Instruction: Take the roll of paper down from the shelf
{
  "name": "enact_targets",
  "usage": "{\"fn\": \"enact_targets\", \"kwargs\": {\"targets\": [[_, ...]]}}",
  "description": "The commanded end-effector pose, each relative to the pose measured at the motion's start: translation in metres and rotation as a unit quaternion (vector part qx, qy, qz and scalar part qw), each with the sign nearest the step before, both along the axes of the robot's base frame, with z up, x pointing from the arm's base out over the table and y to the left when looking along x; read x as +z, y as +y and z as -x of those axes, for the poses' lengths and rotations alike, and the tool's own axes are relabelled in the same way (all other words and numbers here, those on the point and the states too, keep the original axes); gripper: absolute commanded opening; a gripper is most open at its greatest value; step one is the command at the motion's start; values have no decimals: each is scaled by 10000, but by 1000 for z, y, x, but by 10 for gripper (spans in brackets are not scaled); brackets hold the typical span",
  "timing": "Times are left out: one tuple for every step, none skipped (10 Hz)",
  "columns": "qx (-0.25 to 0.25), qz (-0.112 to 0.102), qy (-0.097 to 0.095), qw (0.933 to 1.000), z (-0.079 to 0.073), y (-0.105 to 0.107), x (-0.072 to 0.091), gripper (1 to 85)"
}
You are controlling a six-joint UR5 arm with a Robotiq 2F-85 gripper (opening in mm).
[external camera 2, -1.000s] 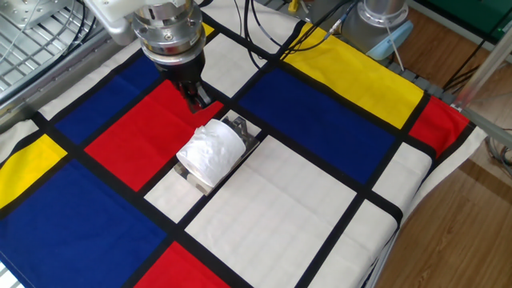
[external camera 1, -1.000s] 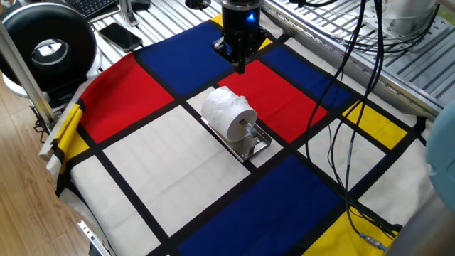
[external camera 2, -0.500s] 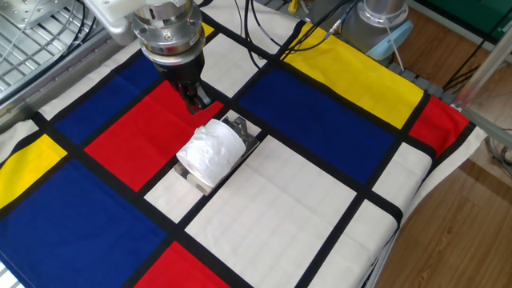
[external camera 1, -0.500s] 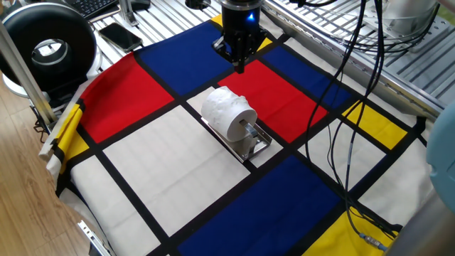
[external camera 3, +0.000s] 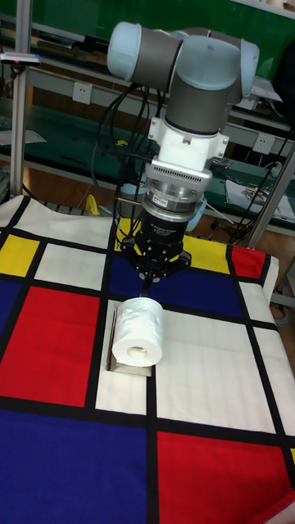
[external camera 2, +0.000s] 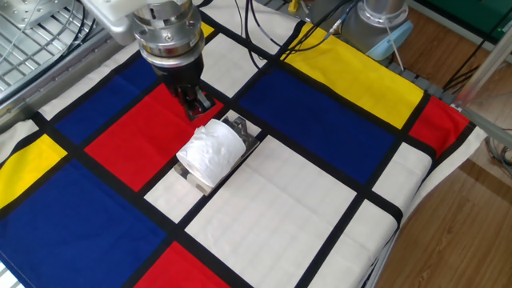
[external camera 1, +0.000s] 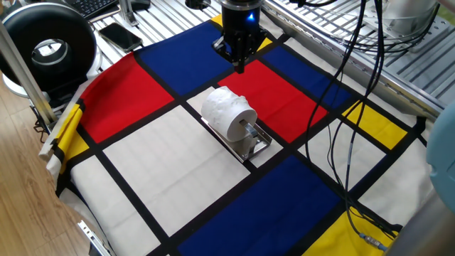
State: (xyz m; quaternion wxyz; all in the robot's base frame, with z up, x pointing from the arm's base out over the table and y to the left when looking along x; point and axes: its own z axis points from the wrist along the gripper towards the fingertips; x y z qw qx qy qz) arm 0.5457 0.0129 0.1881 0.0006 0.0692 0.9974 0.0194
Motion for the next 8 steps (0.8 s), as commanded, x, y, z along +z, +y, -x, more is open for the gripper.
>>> {"fn": "enact_targets", "kwargs": {"targets": [[118,-55,-81,9999,-5,2,1,697],[125,-63,-89,9999,-5,3,1,717],[132,-93,-105,9998,-6,4,1,720],[166,-168,-185,9996,-12,10,2,737],[242,-112,-218,9994,-18,12,7,753],[348,63,-116,9993,-23,6,20,733],[414,65,59,9991,-25,1,30,723],[506,94,74,9986,-27,-3,32,710]]}}
